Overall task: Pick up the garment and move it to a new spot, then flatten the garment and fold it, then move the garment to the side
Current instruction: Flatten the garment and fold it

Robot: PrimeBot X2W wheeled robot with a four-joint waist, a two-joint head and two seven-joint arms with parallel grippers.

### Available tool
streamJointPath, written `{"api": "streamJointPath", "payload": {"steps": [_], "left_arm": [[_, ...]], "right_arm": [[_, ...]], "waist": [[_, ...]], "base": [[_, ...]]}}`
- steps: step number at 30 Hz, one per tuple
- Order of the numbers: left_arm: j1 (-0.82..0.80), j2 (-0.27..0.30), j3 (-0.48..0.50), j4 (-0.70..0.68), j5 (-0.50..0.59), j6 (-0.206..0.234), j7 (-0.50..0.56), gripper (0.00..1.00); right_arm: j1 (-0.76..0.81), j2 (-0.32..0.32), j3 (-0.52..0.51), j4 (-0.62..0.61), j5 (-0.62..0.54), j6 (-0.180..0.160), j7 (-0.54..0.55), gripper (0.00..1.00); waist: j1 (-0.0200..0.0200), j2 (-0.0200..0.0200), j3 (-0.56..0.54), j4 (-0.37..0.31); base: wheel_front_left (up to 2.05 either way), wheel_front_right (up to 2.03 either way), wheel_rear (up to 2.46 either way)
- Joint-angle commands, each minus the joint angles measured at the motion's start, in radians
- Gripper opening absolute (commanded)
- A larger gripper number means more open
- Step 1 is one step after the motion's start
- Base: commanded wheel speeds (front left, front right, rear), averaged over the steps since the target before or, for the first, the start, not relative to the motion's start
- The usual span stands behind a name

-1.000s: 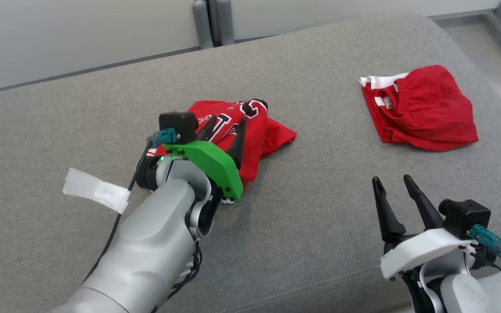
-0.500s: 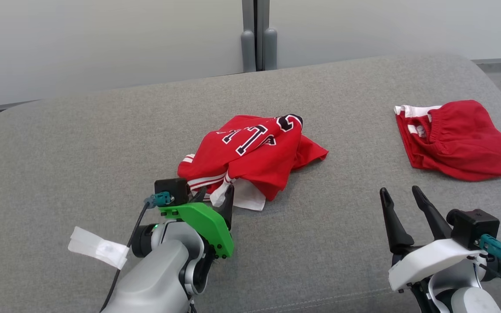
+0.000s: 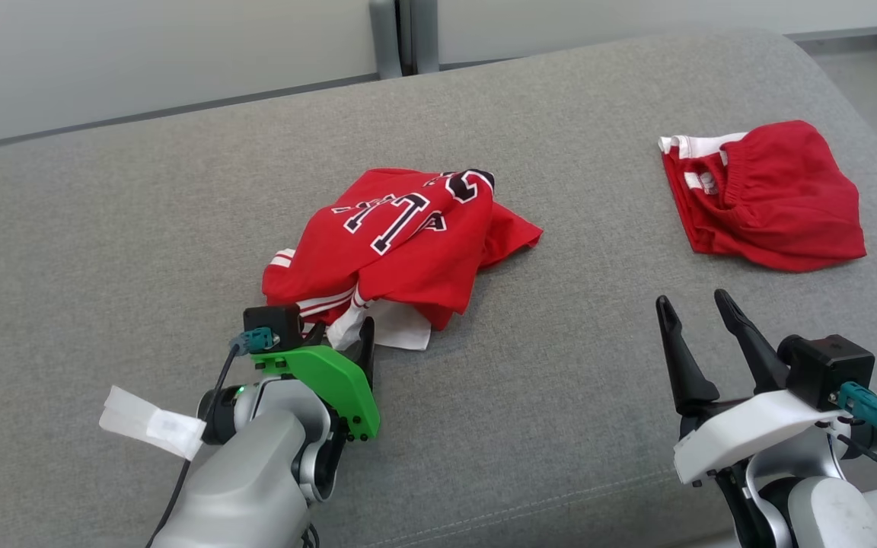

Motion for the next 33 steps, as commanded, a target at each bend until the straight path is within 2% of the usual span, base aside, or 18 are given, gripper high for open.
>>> {"api": "streamJointPath", "payload": {"steps": [1, 2, 10, 14, 16, 19, 22, 23, 24, 26, 31, 33], "left_arm": [[-0.026, -0.005, -0.017, 0.027, 0.018, -0.020, 0.002, 0.19], [-0.029, -0.010, -0.021, 0.032, 0.019, -0.027, 0.003, 0.00], [-0.037, -0.015, -0.039, 0.017, 0.033, -0.066, -0.030, 0.00], [-0.008, 0.016, -0.027, -0.044, 0.031, -0.075, -0.050, 0.00], [0.005, 0.035, -0.014, -0.098, 0.034, -0.062, -0.060, 0.00], [0.033, 0.075, 0.014, -0.209, 0.034, -0.033, -0.070, 0.00], [0.071, 0.139, 0.043, -0.331, 0.025, 0.015, -0.070, 0.00], [0.082, 0.164, 0.049, -0.372, 0.026, 0.034, -0.061, 0.00], [0.105, 0.214, 0.066, -0.446, 0.016, 0.073, -0.041, 0.00], [0.129, 0.269, 0.082, -0.506, 0.009, 0.111, -0.011, 0.00], [0.182, 0.393, 0.118, -0.619, -0.032, 0.179, 0.073, 0.00], [0.195, 0.443, 0.125, -0.639, -0.011, 0.209, 0.075, 0.00]], "right_arm": [[-0.013, -0.002, -0.002, -0.005, -0.008, 0.000, -0.006, 1.00], [-0.014, -0.002, -0.004, -0.003, -0.007, 0.000, -0.008, 1.00], [-0.003, -0.002, -0.020, 0.013, 0.005, 0.000, -0.021, 1.00], [0.011, -0.002, -0.024, 0.027, 0.017, 0.000, -0.030, 1.00], [0.017, -0.002, -0.026, 0.033, 0.022, 0.000, -0.038, 1.00], [0.024, -0.002, -0.029, 0.041, 0.027, 0.000, -0.041, 1.00], [0.028, -0.002, -0.029, 0.045, 0.032, 0.000, -0.045, 1.00], [0.030, -0.002, -0.029, 0.046, 0.034, 0.000, -0.046, 1.00], [0.033, -0.002, -0.029, 0.049, 0.038, 0.000, -0.048, 1.00], [0.031, -0.002, -0.025, 0.052, 0.042, 0.000, -0.048, 1.00], [0.017, -0.002, -0.017, 0.057, 0.044, 0.000, -0.054, 1.00], [0.010, -0.002, -0.012, 0.059, 0.047, 0.000, -0.058, 1.00]], "waist": [[0.0000, 0.0000, 0.041, -0.035], [0.0000, 0.0000, 0.043, -0.035], [0.0000, 0.0000, 0.028, -0.009], [0.0000, 0.0000, 0.002, 0.028], [0.0000, 0.0000, -0.012, 0.050], [0.0000, 0.0000, -0.032, 0.082], [0.0000, 0.0000, -0.048, 0.106], [0.0000, 0.0000, -0.052, 0.112], [0.0000, 0.0000, -0.058, 0.120], [0.0000, 0.0000, -0.060, 0.123], [0.0000, 0.0000, -0.053, 0.120], [0.0000, 0.0000, -0.046, 0.115]], "base": [[0.00, 0.00, 0.00], [0.00, 0.00, 0.00], [0.00, 0.00, 0.00], [0.00, 0.00, 0.00], [0.00, 0.00, 0.00], [0.00, 0.00, 0.00], [0.00, 0.00, 0.00], [0.00, 0.00, 0.00], [0.00, 0.00, 0.00], [0.00, 0.00, 0.00], [0.00, 0.00, 0.00], [0.00, 0.00, 0.00]]}}
